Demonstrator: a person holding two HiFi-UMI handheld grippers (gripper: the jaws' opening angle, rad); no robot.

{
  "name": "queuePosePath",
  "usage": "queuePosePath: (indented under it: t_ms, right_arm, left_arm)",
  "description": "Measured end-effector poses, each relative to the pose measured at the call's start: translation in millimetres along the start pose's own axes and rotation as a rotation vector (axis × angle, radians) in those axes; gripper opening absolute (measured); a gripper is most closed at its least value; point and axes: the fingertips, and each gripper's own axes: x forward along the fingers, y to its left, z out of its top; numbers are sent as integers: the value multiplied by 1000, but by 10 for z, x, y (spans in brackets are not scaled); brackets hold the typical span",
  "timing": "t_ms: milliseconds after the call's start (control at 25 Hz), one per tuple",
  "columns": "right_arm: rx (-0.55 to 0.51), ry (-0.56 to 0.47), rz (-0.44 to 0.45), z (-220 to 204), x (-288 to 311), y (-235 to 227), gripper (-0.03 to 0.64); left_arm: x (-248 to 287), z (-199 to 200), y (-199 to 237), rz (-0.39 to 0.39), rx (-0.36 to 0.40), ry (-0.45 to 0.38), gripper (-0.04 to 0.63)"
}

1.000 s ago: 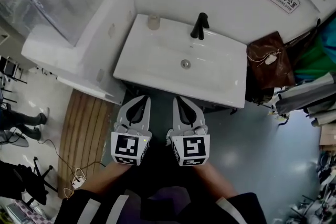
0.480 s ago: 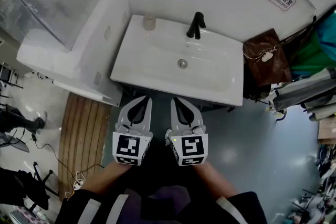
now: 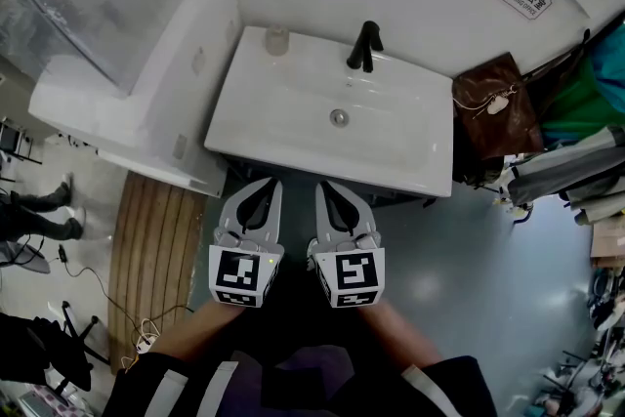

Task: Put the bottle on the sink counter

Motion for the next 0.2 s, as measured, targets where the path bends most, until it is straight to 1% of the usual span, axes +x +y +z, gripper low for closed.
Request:
queuePosePath:
  t_ms: [200]
  right_arm:
    - [1, 9, 3, -38, 15, 6, 0]
  left_arm:
    - [7, -40, -4, -4, -15, 11, 0]
